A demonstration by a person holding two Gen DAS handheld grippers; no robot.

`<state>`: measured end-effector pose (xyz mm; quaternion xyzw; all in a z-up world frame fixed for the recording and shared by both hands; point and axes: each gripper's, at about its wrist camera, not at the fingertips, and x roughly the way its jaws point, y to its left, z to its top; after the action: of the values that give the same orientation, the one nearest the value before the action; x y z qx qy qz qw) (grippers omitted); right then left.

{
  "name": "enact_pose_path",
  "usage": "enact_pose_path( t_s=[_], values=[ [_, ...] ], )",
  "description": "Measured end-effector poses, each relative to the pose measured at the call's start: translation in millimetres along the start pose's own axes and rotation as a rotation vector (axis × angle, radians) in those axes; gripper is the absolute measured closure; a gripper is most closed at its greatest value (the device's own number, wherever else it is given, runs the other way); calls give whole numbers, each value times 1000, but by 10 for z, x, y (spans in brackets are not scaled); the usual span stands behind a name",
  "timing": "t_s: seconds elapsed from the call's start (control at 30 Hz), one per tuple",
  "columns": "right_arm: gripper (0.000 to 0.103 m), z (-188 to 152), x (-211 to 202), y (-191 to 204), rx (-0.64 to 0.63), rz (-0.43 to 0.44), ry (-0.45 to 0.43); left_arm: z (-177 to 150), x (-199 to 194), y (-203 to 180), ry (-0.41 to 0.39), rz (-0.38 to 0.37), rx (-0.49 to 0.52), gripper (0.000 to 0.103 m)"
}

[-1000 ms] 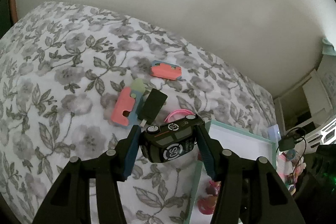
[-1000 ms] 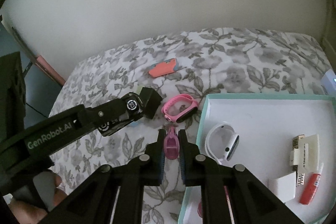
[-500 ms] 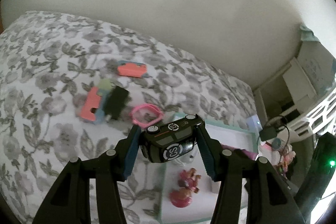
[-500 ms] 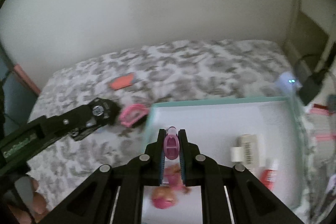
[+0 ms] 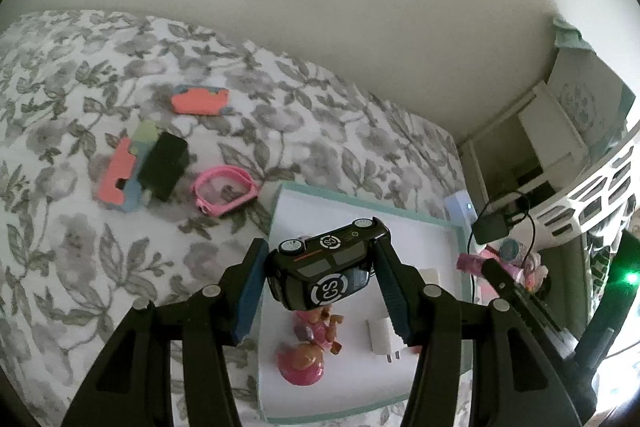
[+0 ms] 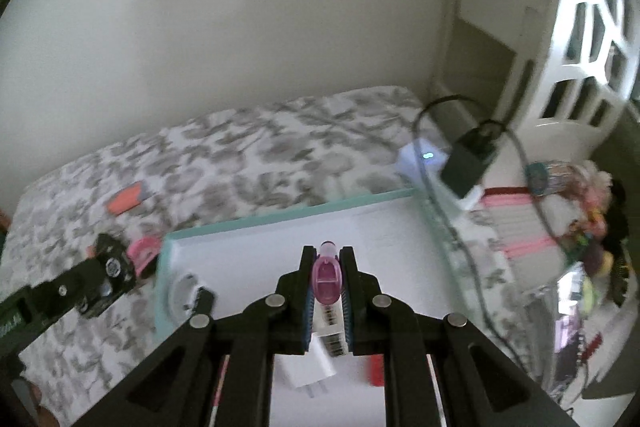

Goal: Organize rigid objects
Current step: 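Lift and carry the pink tube and black smartwatch over the tray with both tools, then open the right tool to drop the pink tube while the left tool lowers and releases the smartwatch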

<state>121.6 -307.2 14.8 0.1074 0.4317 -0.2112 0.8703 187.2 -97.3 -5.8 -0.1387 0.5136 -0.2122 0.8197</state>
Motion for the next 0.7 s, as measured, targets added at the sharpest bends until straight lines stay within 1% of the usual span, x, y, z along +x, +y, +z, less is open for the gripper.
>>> enact_pose_path(
  t_s=[0.07,0.23,0.7],
  values=[
    [91,-2,10,-32,1,-35,-7,-29,71,-13,17,1,5,47],
    [91,-83,207,-60,-16,-90,37,-106,255,-5,62,-8,0,47],
    [91,-231,485,45,-64,-91,116,-232,527,20,137,2,7,47]
  ],
)
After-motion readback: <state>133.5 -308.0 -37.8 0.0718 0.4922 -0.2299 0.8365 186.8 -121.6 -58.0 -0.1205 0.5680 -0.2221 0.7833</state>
